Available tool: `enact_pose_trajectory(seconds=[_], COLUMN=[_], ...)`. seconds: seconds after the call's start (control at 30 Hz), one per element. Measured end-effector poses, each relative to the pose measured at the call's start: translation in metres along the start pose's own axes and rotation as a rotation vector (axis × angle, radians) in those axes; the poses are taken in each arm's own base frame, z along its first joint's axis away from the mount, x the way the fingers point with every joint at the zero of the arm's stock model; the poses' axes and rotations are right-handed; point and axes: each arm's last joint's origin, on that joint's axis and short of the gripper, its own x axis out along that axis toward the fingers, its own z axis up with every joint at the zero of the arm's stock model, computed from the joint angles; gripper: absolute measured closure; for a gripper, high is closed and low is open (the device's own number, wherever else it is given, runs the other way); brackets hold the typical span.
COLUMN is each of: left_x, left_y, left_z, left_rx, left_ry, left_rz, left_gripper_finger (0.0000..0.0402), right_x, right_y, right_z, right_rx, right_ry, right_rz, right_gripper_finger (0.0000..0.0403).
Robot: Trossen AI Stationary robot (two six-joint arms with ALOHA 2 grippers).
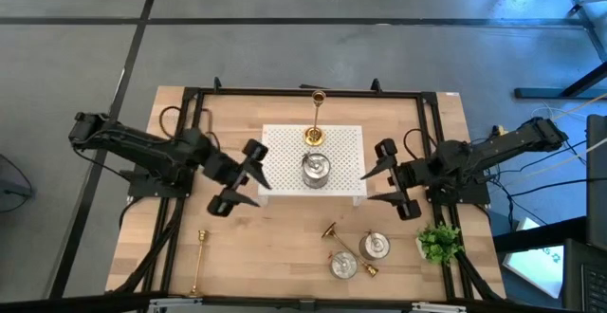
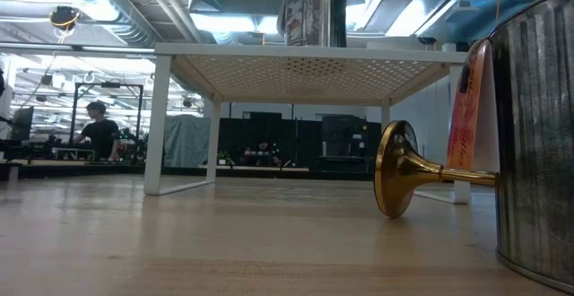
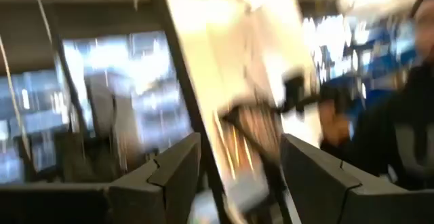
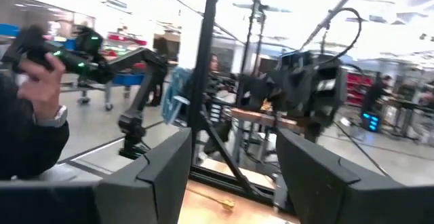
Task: Pick & Place candle stick holders
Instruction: Put the top silver scented candle on the shelf aligned with the other silver scented candle
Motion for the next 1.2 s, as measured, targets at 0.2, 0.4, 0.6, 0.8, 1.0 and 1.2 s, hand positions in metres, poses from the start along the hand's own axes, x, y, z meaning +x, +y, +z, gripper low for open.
enact_pose_trajectory(seconds=[0.2, 0.4, 0.6, 0.8, 1.0, 1.2], left_x=[0.016, 0.027, 0.028, 0.028, 0.028, 0.028], left_y=[-0.022, -0.036, -0.039, -0.039, -0.039, -0.039], left_z=[0.003, -0.001, 0.001, 0.001, 0.001, 0.002], left_rx=[-0.006, -0.058, -0.100, -0.100, -0.100, -0.100], left_ry=[-0.188, -0.175, -0.179, -0.181, -0.180, -0.181], left_rz=[-0.075, -0.131, -0.147, -0.146, -0.145, -0.145], left_gripper_finger=[0.0203, 0.0203, 0.0203, 0.0203, 0.0203, 0.0203], right_x=[0.009, 0.021, 0.038, 0.049, 0.045, 0.042], right_y=[0.003, 0.017, 0.051, 0.081, 0.109, 0.134], right_z=[-0.006, -0.018, -0.039, -0.070, -0.083, -0.069], right_rx=[0.027, 0.138, 0.192, 0.239, 0.441, 0.552], right_ry=[-0.022, 0.006, 0.045, 0.182, 0.328, 0.371], right_rz=[0.072, 0.243, 0.398, 0.370, 0.397, 0.233], right_gripper_finger=[0.0186, 0.0186, 0.0186, 0.0186, 0.0186, 0.0186])
